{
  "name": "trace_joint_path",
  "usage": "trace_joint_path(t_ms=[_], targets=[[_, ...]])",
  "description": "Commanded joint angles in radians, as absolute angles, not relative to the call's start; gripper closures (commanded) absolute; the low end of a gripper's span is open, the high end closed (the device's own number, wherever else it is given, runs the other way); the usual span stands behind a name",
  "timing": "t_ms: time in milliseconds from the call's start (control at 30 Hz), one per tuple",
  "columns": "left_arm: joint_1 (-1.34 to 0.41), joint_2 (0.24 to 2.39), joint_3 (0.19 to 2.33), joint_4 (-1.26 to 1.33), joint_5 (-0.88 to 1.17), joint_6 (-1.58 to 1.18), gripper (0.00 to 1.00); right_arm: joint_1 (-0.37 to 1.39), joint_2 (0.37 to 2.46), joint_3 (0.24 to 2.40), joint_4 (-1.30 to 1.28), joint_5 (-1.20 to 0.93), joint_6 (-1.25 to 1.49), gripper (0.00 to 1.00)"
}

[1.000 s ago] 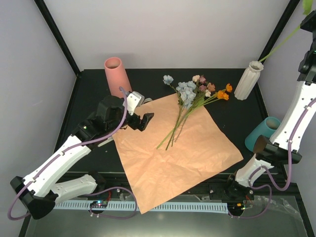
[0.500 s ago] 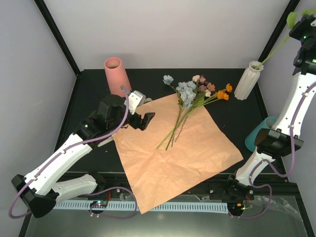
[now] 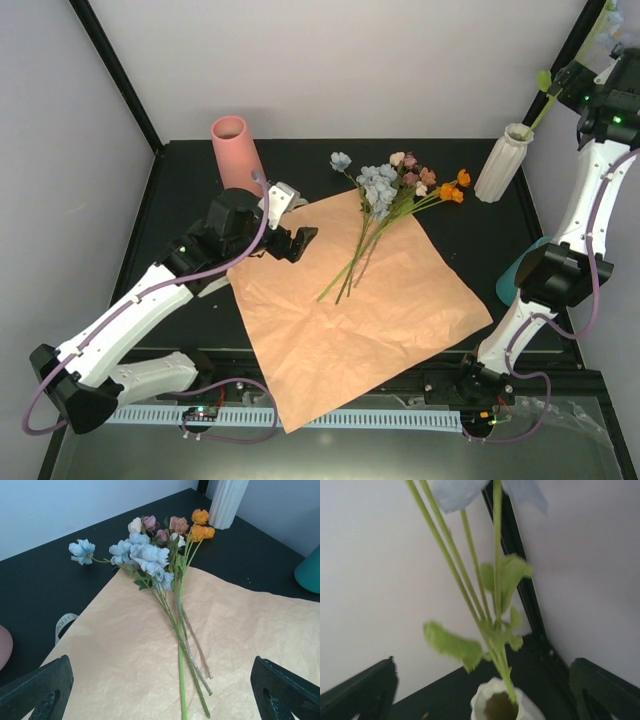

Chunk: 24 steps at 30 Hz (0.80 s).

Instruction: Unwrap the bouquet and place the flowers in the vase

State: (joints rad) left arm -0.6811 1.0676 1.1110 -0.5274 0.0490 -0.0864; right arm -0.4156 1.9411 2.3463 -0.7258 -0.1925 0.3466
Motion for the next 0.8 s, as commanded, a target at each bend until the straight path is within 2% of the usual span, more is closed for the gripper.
trace_joint_path(t_ms=[0,267,433,533,767], targets=[[-0.68,1.101,1.179,-0.558,0.06,-0.11,0.01,-0.411,1.868,2.3,-0.79,-0.165,0.379,0.01],[-0.68,1.202,1.288,-0.65,0.053,-0.086,0.01,-0.4,1.73,2.229,-0.873,-0.11,0.45,0.0],[-0.674,1.273,1.402,-0.767,0.065,-0.072,0.01,-0.328,1.627,2.169,-0.905,-0.08,0.466,0.0],[-0.672,1.273,1.42,-0.773,0.061,-0.074,0.01,-0.222,1.555,2.111,-0.909,-0.041,0.473,0.0],[-0.65,1.253,1.399,-0.747,0.019,-0.142,0.01,0.158,1.395,1.843,-0.832,0.044,0.484,0.0]])
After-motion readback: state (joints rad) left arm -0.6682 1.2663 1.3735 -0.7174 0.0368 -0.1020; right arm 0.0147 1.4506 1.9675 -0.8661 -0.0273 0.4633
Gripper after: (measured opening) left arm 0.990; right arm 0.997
